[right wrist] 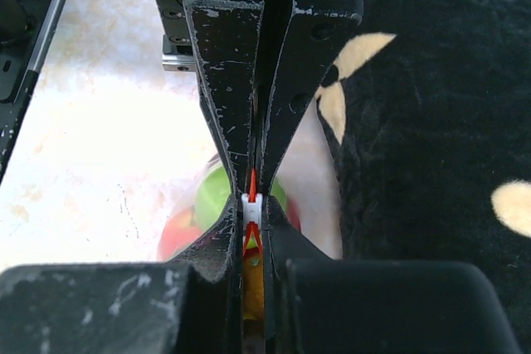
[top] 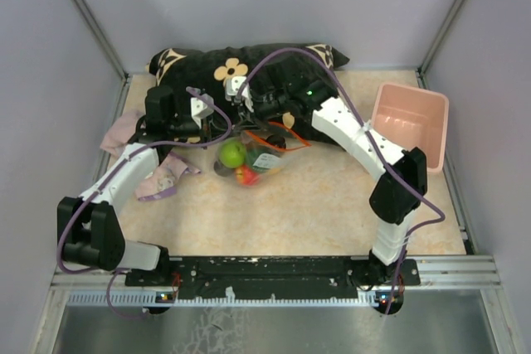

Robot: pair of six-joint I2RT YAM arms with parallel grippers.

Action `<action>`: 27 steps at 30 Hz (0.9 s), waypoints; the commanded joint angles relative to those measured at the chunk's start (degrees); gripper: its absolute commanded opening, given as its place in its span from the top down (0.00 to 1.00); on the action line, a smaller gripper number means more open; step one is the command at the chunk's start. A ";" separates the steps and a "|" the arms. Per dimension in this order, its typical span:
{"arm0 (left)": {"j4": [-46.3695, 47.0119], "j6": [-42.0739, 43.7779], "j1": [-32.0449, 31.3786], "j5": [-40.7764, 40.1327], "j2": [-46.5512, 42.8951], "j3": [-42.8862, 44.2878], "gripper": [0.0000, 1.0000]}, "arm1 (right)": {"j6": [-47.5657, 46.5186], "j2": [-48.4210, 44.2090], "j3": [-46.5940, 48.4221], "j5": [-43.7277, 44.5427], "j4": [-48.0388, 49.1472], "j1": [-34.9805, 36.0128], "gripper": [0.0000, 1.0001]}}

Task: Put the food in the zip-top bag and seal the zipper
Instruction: Zip the zipper food storage bag at the center of the board.

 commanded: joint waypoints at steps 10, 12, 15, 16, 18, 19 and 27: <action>6.90 -3.68 0.40 -0.49 -3.51 -2.39 1.00 | 0.37 -5.29 -4.77 9.09 -0.73 -1.29 1.00; 8.19 -4.64 0.74 -0.20 -3.79 -2.94 1.00 | 0.77 -6.63 -6.70 9.69 -0.23 -2.05 1.00; 10.54 -6.11 1.17 0.07 -4.49 -3.93 1.00 | 1.66 -8.77 -9.38 10.80 0.22 -3.29 1.00; 11.41 -6.82 1.28 0.00 -4.66 -4.29 1.00 | 1.91 -8.95 -10.60 11.36 0.40 -3.76 1.00; 12.76 -7.66 1.56 -0.29 -5.06 -4.91 1.00 | 2.48 -11.94 -12.37 12.46 0.71 -4.28 1.00; 13.40 -8.21 1.79 -0.43 -5.17 -5.15 1.00 | 2.78 -12.56 -13.33 13.29 0.96 -4.51 1.00; 20.34 -13.34 3.42 -1.86 -5.61 -7.72 1.00 | 5.22 -17.01 -17.66 18.18 1.93 -6.82 1.00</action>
